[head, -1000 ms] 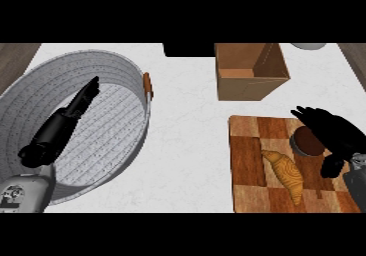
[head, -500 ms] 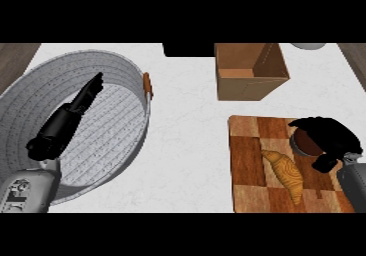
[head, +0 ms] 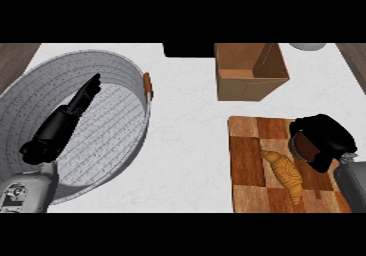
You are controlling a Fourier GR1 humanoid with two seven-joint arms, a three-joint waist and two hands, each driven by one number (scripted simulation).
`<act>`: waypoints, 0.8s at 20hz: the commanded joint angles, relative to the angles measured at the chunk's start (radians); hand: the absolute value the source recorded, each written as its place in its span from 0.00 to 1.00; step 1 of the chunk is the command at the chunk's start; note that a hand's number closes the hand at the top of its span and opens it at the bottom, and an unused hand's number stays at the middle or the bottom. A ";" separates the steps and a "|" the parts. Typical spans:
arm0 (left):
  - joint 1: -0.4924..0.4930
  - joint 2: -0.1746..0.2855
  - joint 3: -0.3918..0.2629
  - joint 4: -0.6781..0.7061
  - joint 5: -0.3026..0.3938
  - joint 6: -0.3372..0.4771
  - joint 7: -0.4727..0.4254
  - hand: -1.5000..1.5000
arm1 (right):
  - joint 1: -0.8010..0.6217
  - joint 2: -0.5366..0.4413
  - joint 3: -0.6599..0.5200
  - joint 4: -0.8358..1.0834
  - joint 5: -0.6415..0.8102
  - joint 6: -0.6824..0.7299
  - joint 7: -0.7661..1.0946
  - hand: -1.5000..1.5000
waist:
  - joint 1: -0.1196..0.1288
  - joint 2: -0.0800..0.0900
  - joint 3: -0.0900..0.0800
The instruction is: Pick the cupcake from the cutting board and place it in the cardboard box
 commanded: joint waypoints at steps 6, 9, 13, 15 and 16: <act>-0.010 -0.008 -0.013 -0.010 0.008 -0.025 0.019 0.50 | -0.039 0.226 0.268 -0.143 -0.008 0.019 -0.218 1.00 | 0.035 0.002 0.006; -0.030 -0.011 -0.024 0.008 -0.007 -0.022 -0.010 0.50 | -0.096 0.385 0.411 -0.173 -0.026 0.078 -0.290 1.00 | 0.062 0.008 0.005; 0.004 0.006 0.004 0.010 -0.009 -0.016 -0.021 0.50 | -0.078 0.444 0.492 -0.266 -0.034 0.044 -0.285 1.00 | 0.008 0.000 0.005; -0.030 0.009 0.019 0.017 0.010 -0.025 0.018 0.50 | -0.131 0.438 0.469 -0.387 -0.035 0.109 -0.283 1.00 | -0.005 -0.002 0.005; -0.021 -0.009 0.009 0.010 -0.017 0.007 0.010 0.50 | -0.114 0.447 0.475 -0.440 -0.060 0.130 -0.251 1.00 | -0.007 -0.002 0.005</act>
